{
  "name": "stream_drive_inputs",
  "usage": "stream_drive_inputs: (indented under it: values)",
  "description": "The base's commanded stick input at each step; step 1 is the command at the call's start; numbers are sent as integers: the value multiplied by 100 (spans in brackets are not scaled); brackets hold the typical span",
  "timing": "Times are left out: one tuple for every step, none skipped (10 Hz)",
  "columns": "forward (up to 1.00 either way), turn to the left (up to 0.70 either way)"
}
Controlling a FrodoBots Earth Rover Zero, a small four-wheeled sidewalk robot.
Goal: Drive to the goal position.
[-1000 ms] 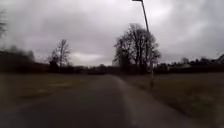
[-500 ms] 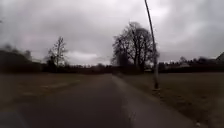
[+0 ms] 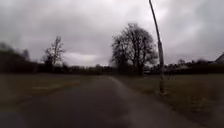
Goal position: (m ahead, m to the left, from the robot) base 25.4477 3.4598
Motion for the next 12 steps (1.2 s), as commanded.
stream_drive_inputs:
  values:
    - [100, 0]
    - [100, 0]
    - [100, 0]
    - [100, 0]
    - [100, 0]
    - [100, 0]
    - [100, 0]
    - [100, 0]
    - [100, 0]
    - [100, 0]
    - [100, 0]
    - [100, 0]
